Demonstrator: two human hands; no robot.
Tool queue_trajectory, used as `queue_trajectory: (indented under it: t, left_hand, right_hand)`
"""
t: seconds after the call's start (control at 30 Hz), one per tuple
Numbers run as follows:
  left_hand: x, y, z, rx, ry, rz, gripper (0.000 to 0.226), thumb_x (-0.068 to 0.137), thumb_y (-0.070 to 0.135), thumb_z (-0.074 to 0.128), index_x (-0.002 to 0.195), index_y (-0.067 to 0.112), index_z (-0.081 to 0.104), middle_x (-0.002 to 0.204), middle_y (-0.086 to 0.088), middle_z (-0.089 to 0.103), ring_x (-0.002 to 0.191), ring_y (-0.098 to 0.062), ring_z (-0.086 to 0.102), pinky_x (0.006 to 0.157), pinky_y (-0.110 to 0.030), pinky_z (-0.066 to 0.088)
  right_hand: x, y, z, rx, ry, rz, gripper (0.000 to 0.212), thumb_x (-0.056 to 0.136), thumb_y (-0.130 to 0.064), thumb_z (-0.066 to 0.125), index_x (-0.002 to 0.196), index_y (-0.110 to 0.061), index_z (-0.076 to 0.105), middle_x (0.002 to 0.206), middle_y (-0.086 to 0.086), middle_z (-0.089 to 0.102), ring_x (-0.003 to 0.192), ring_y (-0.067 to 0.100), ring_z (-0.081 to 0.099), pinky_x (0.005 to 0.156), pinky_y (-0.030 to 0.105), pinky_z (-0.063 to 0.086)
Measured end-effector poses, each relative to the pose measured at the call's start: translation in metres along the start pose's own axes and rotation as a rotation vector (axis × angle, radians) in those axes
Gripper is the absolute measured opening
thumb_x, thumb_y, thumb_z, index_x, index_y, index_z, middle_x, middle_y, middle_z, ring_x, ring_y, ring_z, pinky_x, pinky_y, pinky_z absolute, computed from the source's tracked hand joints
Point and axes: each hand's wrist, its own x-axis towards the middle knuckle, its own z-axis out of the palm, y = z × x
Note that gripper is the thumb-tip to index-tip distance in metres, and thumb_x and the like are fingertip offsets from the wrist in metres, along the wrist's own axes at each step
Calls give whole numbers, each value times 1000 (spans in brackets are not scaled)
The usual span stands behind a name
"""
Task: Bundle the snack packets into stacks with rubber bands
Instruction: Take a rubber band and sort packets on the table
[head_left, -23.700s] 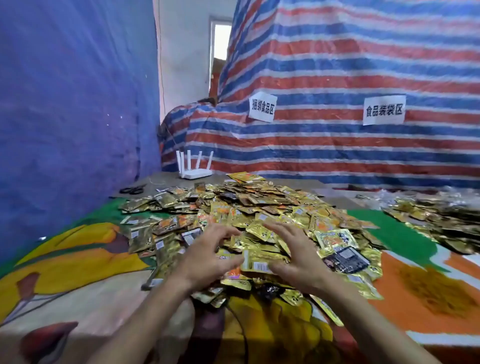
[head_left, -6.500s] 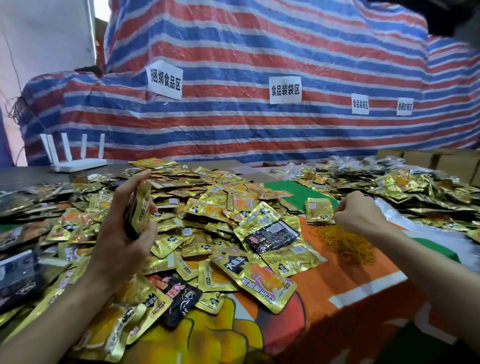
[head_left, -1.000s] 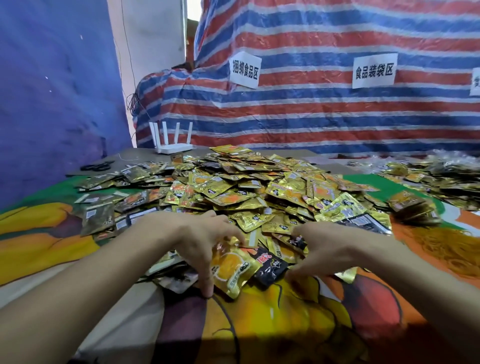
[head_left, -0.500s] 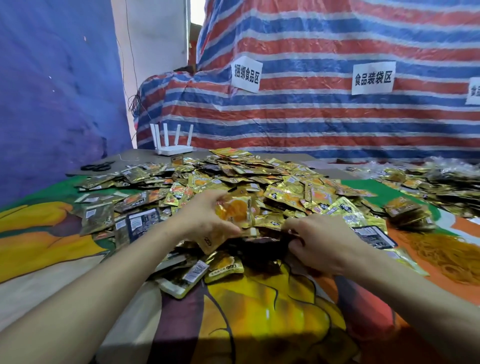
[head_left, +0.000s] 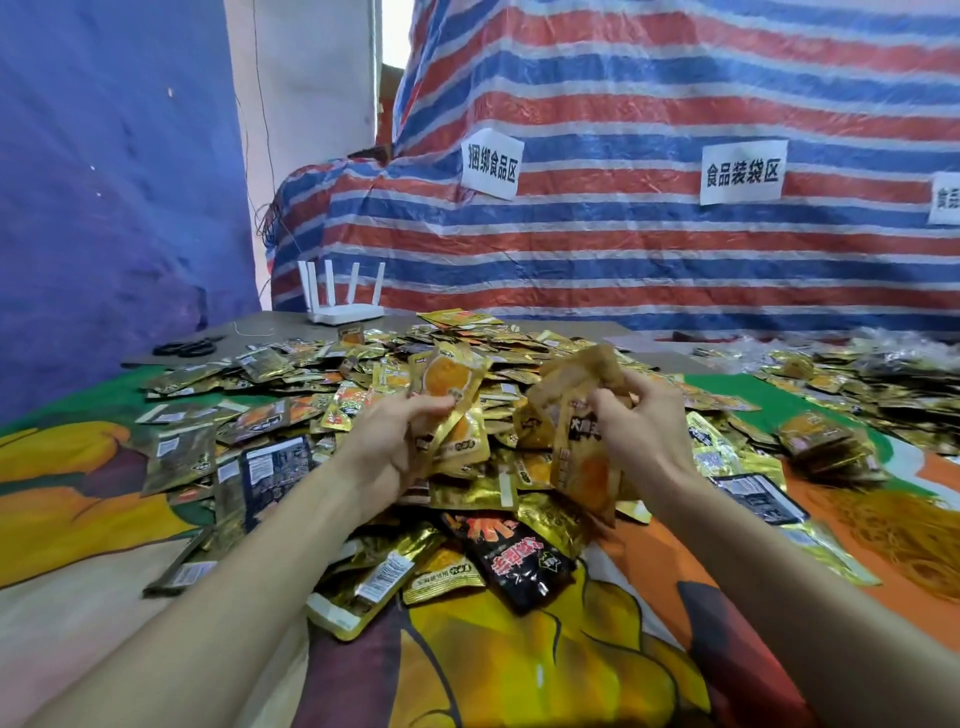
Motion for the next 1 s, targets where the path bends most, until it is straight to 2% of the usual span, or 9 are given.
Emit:
queue_trajectory:
  t: [0.07, 0.2, 0.37, 0.43, 0.6, 0.67, 0.8, 0.93, 1.0]
  left_hand:
    - [-2, -5, 1, 1, -27, 43, 29, 80, 20, 67, 107, 9, 62, 84, -10, 73, 72, -22, 71, 71, -43, 60]
    - [-5, -10, 4, -31, -64, 81, 32, 78, 17, 63, 109, 9, 64, 96, -9, 74, 90, -26, 70, 84, -49, 54]
    - [-4, -12, 12, -10, 7, 127, 42, 77, 16, 68, 117, 6, 62, 100, -11, 76, 91, -26, 73, 82, -49, 59]
    - [0, -17, 12, 78, 74, 187, 30, 85, 12, 69, 114, 8, 63, 97, -9, 77, 87, -23, 75, 70, -40, 62]
    - [9, -24, 7, 97, 158, 220, 30, 86, -2, 70, 111, 11, 59, 86, -5, 78, 79, -22, 76, 60, -31, 59]
    - [11, -23, 7, 48, 162, 209, 28, 85, -5, 69, 110, 6, 60, 85, -9, 78, 77, -25, 76, 58, -32, 59]
    - [12, -21, 4, 8, 139, 219, 23, 86, -5, 66, 105, 8, 63, 89, -11, 77, 79, -25, 75, 62, -37, 61]
    - [8, -19, 6, 22, 144, 256, 27, 86, -2, 67, 107, 14, 63, 93, -10, 77, 80, -24, 75, 60, -35, 60]
    - [8, -18, 5, 41, 195, 280, 29, 87, -1, 68, 110, 15, 63, 98, -11, 77, 84, -26, 75, 62, -35, 60]
  right_hand:
    - [5, -3, 8, 130, 51, 12, 21, 100, -20, 60, 83, -32, 68, 85, 8, 75, 81, 38, 72, 72, 55, 61]
    - [14, -8, 31, 285, 148, -33, 19, 101, -22, 59, 86, -30, 68, 86, 2, 72, 83, 27, 72, 71, 47, 63]
    - [14, -15, 68, 434, 169, -34, 10, 96, -20, 68, 86, -23, 69, 76, -7, 75, 69, 11, 72, 59, 31, 62]
    - [9, -16, 82, 426, 190, -71, 8, 90, -20, 75, 86, -24, 70, 78, -8, 76, 73, 8, 73, 63, 27, 60]
    - [-2, -14, 97, 515, 238, 8, 12, 82, -21, 83, 89, -19, 73, 80, -5, 77, 74, 11, 75, 63, 29, 60]
    - [-4, -12, 98, 577, 172, 65, 8, 91, -25, 75, 89, -17, 73, 78, -5, 77, 71, 13, 74, 61, 30, 60]
    - [-9, -9, 94, 658, 36, 138, 27, 101, -22, 51, 80, -21, 67, 67, -7, 69, 67, 18, 66, 59, 36, 56]
    - [-13, -8, 95, 532, 53, 28, 8, 98, -21, 65, 93, -24, 71, 87, -1, 76, 85, 24, 74, 76, 46, 61]
    - [-13, -7, 94, 507, 51, 40, 8, 97, -24, 66, 91, -25, 71, 86, -2, 76, 83, 21, 74, 72, 41, 61]
